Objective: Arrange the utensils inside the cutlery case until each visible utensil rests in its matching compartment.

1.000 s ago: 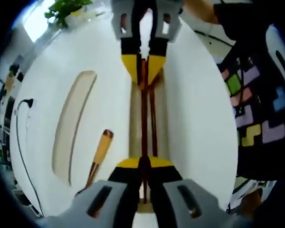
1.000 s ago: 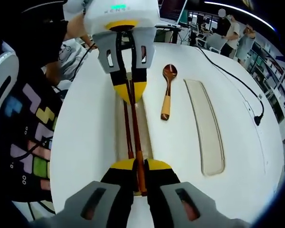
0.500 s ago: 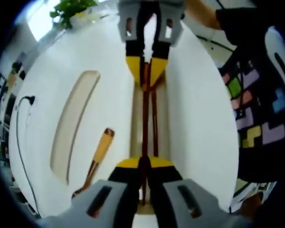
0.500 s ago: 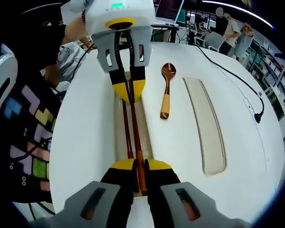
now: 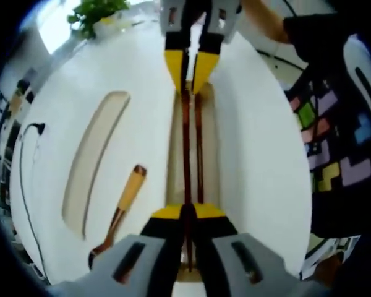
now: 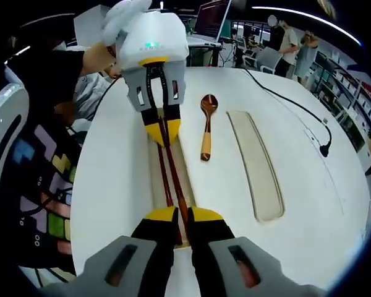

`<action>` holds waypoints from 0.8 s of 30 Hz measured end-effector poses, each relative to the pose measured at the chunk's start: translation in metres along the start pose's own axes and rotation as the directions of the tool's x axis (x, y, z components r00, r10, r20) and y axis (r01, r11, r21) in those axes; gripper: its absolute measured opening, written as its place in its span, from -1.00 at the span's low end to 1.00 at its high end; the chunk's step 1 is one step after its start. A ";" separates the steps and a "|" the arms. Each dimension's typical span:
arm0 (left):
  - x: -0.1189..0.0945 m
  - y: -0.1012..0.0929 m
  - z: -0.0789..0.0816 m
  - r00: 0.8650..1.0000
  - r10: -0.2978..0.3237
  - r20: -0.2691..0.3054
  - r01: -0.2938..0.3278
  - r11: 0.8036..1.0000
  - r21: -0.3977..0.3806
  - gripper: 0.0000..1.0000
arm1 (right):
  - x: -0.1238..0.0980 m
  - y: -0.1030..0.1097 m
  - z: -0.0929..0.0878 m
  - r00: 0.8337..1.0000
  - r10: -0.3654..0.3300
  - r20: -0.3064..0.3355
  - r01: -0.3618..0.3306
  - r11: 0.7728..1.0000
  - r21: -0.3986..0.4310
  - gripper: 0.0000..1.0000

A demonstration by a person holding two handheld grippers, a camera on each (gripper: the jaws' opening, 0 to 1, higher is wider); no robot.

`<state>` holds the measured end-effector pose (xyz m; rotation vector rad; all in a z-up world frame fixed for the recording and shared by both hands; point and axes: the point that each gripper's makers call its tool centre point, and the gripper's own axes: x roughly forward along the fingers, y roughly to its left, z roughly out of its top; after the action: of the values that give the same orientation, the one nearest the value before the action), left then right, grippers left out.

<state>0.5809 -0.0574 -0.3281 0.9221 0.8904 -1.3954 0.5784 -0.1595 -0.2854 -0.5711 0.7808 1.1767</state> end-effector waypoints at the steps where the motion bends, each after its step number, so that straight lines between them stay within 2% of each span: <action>1: 0.000 0.000 0.000 1.000 0.002 0.006 -0.002 1.000 0.004 -0.92 | -0.001 0.000 0.001 1.000 -0.003 0.007 0.003 1.000 0.001 -0.89; 5: -0.003 0.001 0.001 0.999 0.023 0.035 -0.023 1.000 -0.009 -0.91 | -0.003 0.002 0.003 1.000 -0.009 0.025 0.010 1.000 -0.013 -0.88; 7: -0.008 0.001 0.005 0.997 0.025 0.068 -0.024 1.000 -0.018 -0.89 | -0.005 0.004 0.007 0.999 -0.010 0.046 0.011 1.000 -0.024 -0.86; 8: -0.011 0.001 0.009 0.995 0.031 0.094 -0.029 0.999 -0.025 -0.87 | -0.006 0.006 0.009 0.998 -0.007 0.055 0.009 1.000 -0.024 -0.86; 11: -0.019 0.002 0.010 0.991 0.052 0.120 -0.049 0.998 -0.024 -0.77 | -0.007 0.007 0.012 0.998 -0.009 0.069 0.011 1.000 -0.029 -0.84; 13: -0.026 0.005 0.010 0.988 0.074 0.139 -0.071 0.997 -0.028 -0.77 | -0.007 0.013 0.020 0.992 0.029 0.121 -0.027 1.000 -0.013 -0.84; 14: -0.031 0.007 0.011 0.984 0.088 0.158 -0.083 0.996 -0.037 -0.77 | -0.008 0.015 0.022 0.989 0.042 0.140 -0.044 0.999 0.014 -0.83; 16: -0.038 0.009 0.012 0.974 0.108 0.197 -0.096 0.993 -0.073 -0.78 | -0.009 0.013 0.022 0.989 0.038 0.145 -0.040 0.999 0.011 -0.82; 21: -0.049 0.010 0.000 0.956 0.170 0.237 -0.149 0.984 -0.102 -0.79 | -0.009 0.011 0.024 0.984 0.029 0.176 -0.034 0.999 0.026 -0.80; 24: -0.060 0.014 -0.004 0.931 0.227 0.287 -0.185 0.968 -0.167 -0.78 | -0.009 0.008 0.023 0.984 0.015 0.175 -0.019 1.000 0.022 -0.77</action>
<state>0.5958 -0.0305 -0.2748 0.6523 0.6270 -1.2353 0.5749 -0.1447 -0.2643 -0.4352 0.6498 1.2141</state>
